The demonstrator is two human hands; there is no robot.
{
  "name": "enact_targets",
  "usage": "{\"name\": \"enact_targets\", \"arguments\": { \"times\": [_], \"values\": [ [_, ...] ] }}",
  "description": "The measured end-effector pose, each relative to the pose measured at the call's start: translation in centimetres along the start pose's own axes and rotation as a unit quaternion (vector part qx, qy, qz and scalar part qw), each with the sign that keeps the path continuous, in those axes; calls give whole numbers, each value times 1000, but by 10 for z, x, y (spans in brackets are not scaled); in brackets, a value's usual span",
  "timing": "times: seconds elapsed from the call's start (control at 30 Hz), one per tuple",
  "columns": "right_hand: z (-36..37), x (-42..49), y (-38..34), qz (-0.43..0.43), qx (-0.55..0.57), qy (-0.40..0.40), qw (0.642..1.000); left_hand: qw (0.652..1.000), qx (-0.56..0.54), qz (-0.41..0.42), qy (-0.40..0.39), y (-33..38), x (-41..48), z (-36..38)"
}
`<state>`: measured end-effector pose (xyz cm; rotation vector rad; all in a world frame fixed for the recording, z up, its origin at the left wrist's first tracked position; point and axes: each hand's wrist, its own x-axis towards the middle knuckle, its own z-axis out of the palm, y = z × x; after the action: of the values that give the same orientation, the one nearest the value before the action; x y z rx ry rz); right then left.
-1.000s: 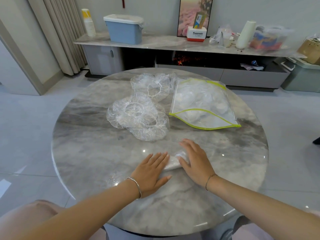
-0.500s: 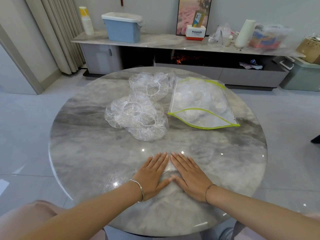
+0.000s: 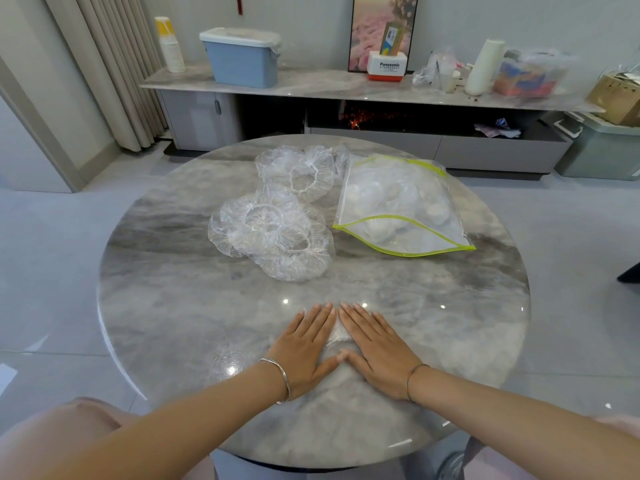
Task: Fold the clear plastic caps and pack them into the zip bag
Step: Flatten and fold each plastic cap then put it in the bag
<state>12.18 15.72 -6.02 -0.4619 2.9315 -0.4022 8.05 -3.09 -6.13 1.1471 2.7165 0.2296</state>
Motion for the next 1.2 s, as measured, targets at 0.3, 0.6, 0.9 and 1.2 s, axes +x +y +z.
{"name": "enact_targets", "arguments": {
  "times": [0.3,0.6,0.9,1.2],
  "values": [
    [-12,3,-1,23,17,23,999,1000,-5,-1,-7,-12,1,-19],
    [-33,-1,-3,-115,9,137,984,998,-9,-14,60,-25,-8,-43],
    [-26,-2,1,-163,-62,77,982,997,-28,73,-8,-27,-8,-47],
    [-26,3,3,-50,99,132,985,995,-67,65,30,-32,1,-35]
  ]
}}
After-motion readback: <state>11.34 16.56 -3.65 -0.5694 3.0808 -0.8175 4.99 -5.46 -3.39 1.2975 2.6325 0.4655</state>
